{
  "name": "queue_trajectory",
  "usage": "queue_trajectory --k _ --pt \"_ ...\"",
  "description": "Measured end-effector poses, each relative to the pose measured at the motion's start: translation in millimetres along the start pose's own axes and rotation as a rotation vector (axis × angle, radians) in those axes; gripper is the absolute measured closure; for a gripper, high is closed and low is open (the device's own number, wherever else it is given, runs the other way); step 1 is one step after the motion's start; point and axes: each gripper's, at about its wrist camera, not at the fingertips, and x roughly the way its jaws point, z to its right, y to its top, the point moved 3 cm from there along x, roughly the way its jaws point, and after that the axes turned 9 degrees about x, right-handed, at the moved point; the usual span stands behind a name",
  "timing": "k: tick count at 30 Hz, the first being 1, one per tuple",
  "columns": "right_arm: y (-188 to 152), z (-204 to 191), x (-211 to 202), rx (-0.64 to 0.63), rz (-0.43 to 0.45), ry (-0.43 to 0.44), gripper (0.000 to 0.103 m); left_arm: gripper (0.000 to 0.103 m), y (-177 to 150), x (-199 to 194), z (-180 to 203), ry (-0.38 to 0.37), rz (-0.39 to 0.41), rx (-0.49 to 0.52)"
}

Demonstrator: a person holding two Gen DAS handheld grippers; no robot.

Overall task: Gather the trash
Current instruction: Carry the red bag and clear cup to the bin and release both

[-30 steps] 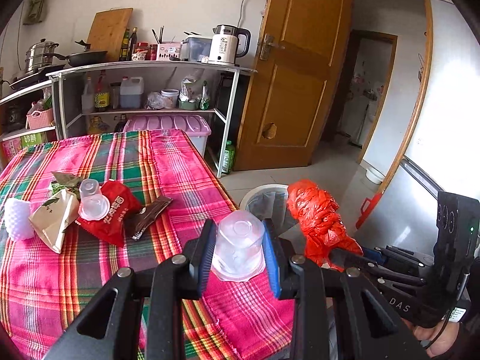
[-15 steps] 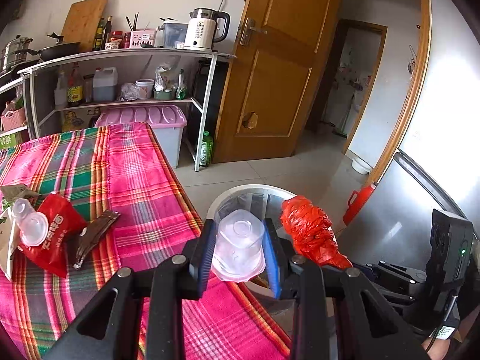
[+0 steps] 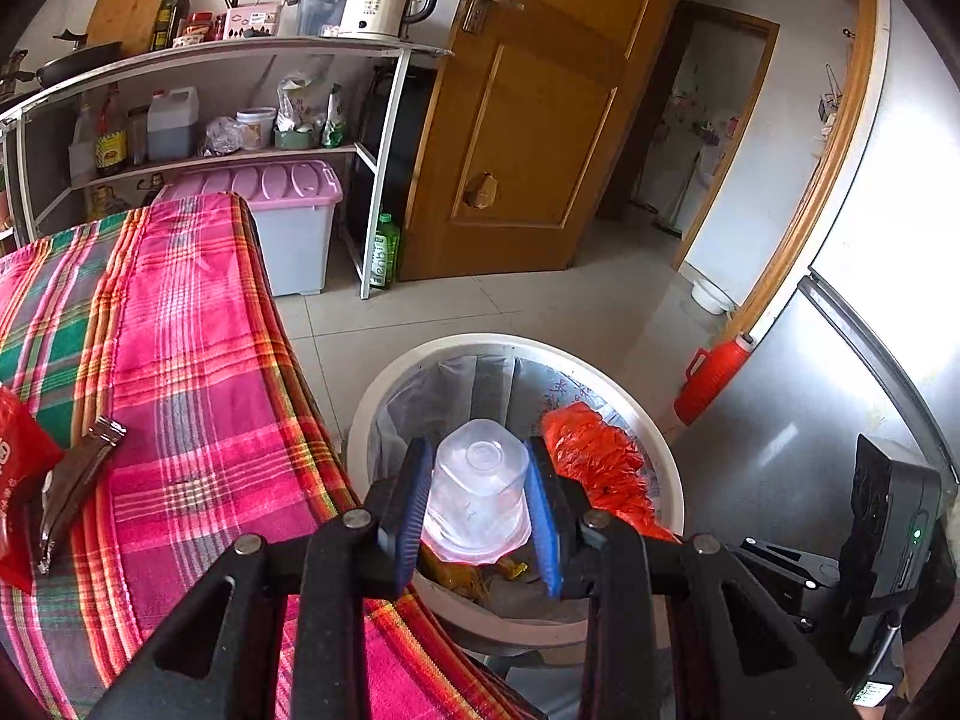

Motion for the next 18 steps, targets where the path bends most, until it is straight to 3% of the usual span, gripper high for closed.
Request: queue_trajectory --k 7,11,18 --pt "-2 5 10 0.004 -0.028 -0.014 0.074 0.067 -4 17 -2 -0.024 -0.056 -0.034" --pt "-3 5 9 0.002 -0.020 -0.013 0.070 0.059 -3 14 -4 -0.028 -0.044 -0.045" --pt "0 -1 -7 -0.008 0.019 -0.013 0.070 0.059 -1 -2 -7 -0.019 -0.006 -0.046"
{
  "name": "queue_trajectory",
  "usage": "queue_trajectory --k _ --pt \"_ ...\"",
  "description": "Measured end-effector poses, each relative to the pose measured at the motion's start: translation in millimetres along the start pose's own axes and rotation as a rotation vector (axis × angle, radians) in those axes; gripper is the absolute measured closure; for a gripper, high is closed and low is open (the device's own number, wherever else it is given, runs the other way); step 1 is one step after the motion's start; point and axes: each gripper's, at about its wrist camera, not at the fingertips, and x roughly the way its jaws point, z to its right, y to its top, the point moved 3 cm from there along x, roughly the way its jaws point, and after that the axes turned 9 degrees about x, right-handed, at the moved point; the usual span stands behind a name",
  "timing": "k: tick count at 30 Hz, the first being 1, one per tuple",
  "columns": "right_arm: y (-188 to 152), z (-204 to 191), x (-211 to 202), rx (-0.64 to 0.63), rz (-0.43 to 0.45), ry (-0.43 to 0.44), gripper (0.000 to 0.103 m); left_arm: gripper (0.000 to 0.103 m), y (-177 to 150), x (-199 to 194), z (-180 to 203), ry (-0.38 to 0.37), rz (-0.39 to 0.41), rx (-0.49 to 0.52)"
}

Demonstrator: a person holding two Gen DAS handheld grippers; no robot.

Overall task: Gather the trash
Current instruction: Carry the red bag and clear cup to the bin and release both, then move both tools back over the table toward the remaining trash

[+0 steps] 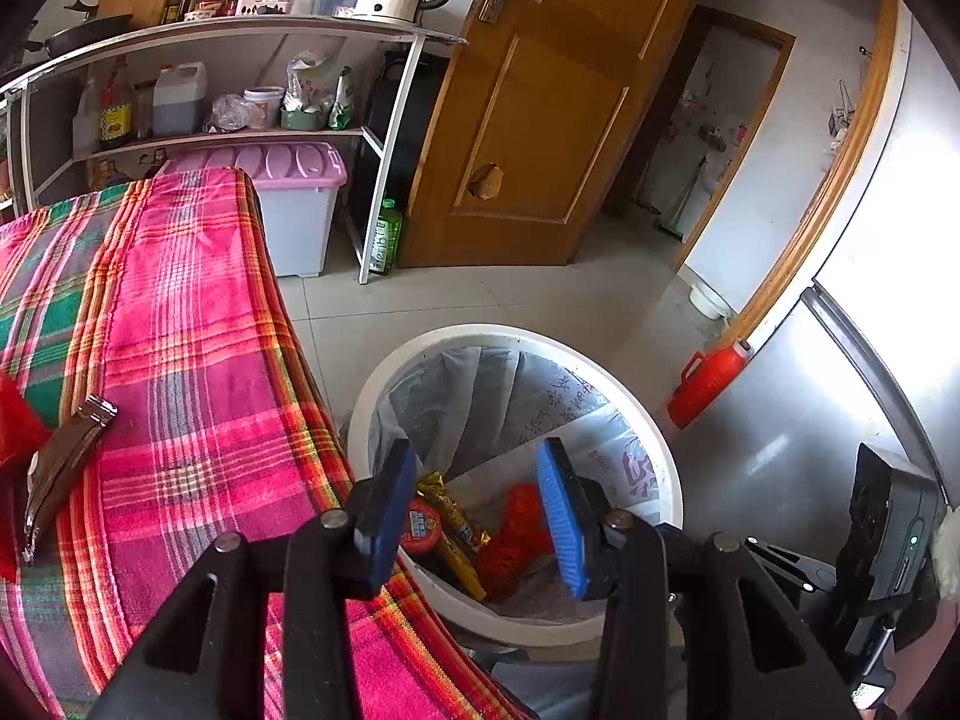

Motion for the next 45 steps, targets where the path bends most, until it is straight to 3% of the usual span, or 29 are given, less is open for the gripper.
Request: queue_trajectory --k 17,29,45 --pt "-3 -58 -49 -0.096 0.113 0.110 0.070 0.059 -26 -88 -27 0.117 0.125 -0.002" --pt "-22 -113 -55 -0.195 0.094 0.176 0.070 0.059 -63 -139 -64 0.205 0.159 -0.059" --pt "-31 -161 -44 -0.277 0.062 0.246 0.070 0.059 -94 -176 -113 0.321 0.176 -0.144"
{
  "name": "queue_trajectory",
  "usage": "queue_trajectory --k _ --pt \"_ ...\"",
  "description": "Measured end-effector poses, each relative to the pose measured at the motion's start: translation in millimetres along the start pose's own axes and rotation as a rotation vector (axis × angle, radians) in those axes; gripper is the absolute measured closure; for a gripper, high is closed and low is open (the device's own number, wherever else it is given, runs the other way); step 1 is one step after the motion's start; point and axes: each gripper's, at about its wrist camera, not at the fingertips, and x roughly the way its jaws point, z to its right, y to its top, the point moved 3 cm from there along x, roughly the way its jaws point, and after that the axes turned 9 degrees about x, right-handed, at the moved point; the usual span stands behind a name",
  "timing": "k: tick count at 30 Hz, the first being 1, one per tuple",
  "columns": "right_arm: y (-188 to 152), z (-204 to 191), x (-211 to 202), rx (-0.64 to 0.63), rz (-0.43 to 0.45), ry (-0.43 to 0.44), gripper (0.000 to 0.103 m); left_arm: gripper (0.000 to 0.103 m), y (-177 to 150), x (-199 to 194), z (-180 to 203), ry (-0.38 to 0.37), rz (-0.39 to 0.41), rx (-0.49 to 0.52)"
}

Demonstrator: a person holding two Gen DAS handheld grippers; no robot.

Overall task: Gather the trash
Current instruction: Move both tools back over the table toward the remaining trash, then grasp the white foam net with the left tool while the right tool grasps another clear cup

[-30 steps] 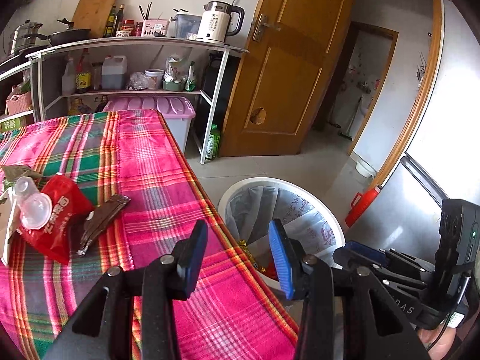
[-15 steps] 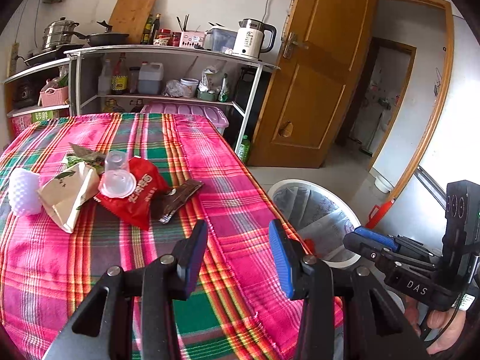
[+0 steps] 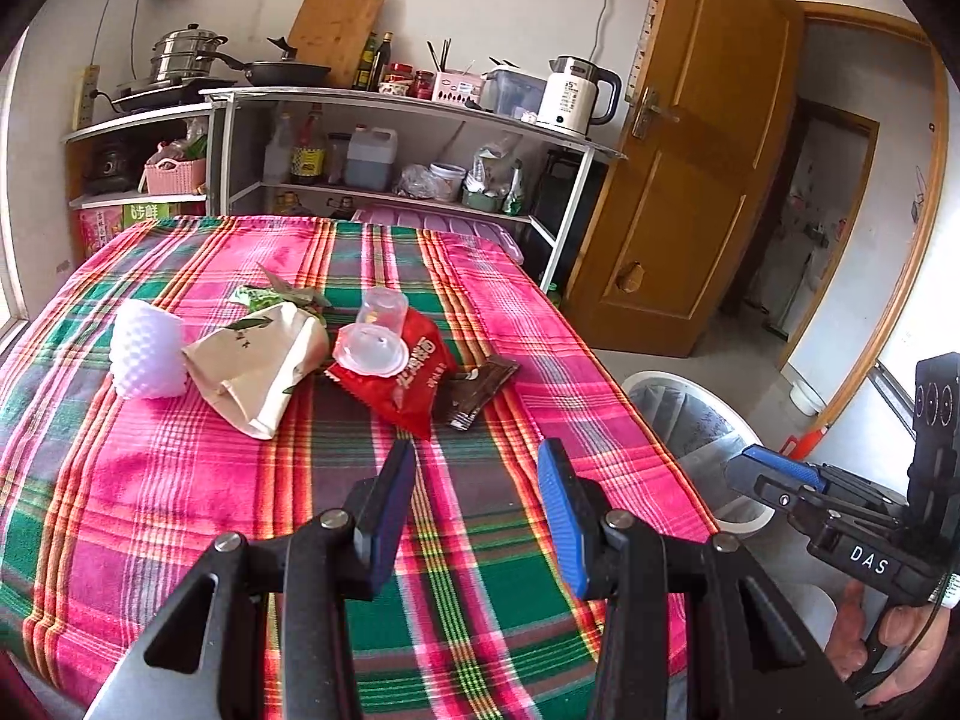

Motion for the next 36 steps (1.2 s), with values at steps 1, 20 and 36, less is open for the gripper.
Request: queue_trajectory --k 1,20,36 --pt "1 -3 2 -0.006 -0.003 0.004 0.070 0.059 -1 -1 -3 0.008 0.001 -0.005" --pt "19 -71 60 -0.115 -0.054 0.083 0.070 0.059 -1 -8 -101 0.167 0.017 -0.115" --pt "46 -116 120 -0.151 -0.089 0.110 0.070 0.057 9 14 -176 0.283 -0.031 -0.188"
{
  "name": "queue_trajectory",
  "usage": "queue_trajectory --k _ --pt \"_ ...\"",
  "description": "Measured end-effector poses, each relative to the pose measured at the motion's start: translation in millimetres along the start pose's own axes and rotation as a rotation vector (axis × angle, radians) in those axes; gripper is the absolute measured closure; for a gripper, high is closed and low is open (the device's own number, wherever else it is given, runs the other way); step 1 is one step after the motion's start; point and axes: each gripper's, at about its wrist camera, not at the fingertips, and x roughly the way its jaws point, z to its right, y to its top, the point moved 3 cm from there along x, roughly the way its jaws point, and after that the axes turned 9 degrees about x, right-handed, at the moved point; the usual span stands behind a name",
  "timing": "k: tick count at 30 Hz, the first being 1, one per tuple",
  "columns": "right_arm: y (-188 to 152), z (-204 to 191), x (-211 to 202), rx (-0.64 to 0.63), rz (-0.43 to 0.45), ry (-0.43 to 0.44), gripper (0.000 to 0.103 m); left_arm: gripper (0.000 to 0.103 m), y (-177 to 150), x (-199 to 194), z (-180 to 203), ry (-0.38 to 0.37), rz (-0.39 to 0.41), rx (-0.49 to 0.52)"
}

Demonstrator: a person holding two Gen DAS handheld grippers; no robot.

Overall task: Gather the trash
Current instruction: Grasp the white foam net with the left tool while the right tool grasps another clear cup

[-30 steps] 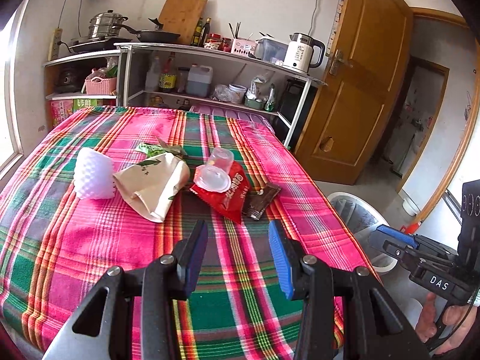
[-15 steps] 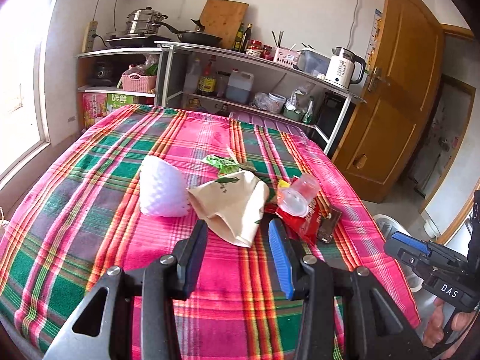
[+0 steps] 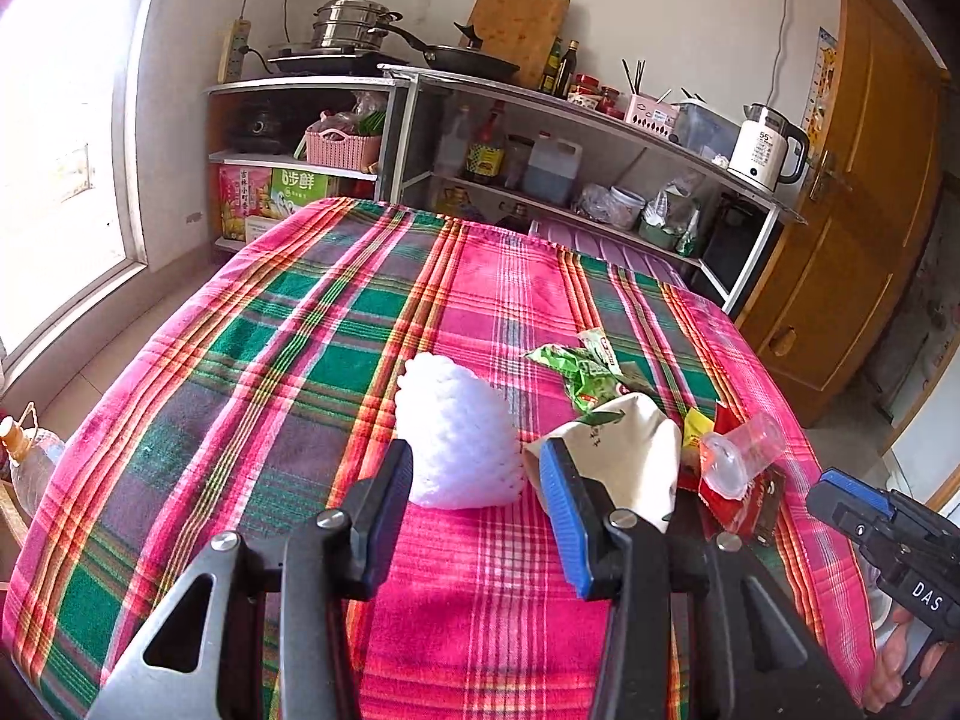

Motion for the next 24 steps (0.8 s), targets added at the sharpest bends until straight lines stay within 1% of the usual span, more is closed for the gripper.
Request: queue_trajectory --k 6,11,12,13,16,24 --pt "9 -5 20 -0.001 -0.016 -0.006 0.070 0.057 4 21 -8 0.008 -0.049 -0.014" --pt "14 -6 32 0.008 -0.025 -0.013 0.070 0.057 3 32 -9 -0.012 -0.071 -0.022" --pt "16 -6 33 0.009 -0.024 -0.015 0.070 0.058 3 32 -9 -0.016 -0.070 -0.021" --pt "17 -7 35 0.008 -0.022 -0.016 0.070 0.063 3 32 -8 -0.021 -0.070 -0.019" --pt "20 -10 37 0.010 -0.021 -0.008 0.070 0.071 3 33 -7 -0.036 -0.075 -0.017" --pt "27 -14 48 -0.001 -0.031 -0.007 0.070 0.077 2 33 -8 -0.056 -0.075 -0.030"
